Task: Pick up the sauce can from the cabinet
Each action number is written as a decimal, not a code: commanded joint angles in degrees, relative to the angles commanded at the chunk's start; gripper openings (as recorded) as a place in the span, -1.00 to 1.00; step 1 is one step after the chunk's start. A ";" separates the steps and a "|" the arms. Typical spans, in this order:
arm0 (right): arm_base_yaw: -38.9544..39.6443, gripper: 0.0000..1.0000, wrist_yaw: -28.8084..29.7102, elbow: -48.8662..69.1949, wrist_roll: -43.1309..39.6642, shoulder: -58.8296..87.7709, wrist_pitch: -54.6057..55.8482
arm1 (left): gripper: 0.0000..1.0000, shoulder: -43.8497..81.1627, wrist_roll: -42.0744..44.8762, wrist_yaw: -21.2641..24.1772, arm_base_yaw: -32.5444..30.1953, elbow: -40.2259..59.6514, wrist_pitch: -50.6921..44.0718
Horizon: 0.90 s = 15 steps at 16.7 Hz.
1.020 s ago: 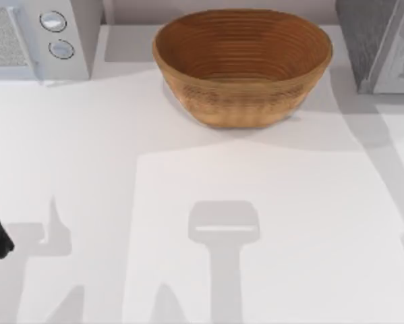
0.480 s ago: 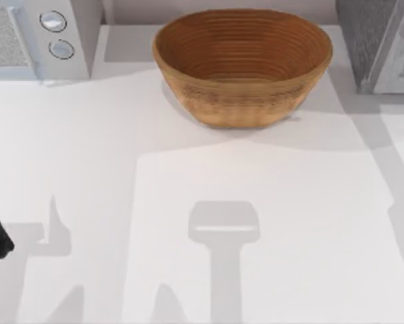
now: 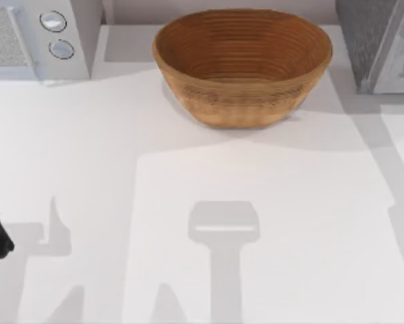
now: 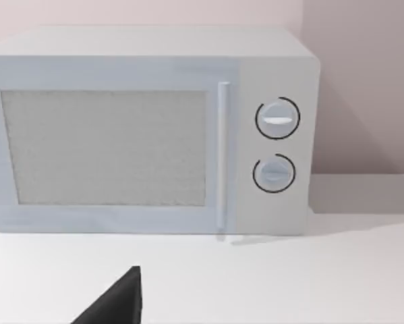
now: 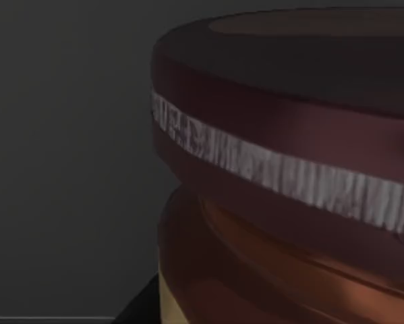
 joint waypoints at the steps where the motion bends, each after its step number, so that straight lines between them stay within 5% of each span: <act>1: 0.00 -0.06 0.00 0.00 0.00 0.00 0.00 | 1.00 0.00 0.00 0.00 0.00 0.00 0.00; 7: 0.00 -0.96 0.00 0.00 0.00 0.00 0.00 | 1.00 0.00 0.00 0.00 0.00 0.00 0.00; 15: 0.00 -1.00 0.00 0.00 0.00 0.00 0.00 | 1.00 0.00 0.00 0.00 0.00 0.00 0.00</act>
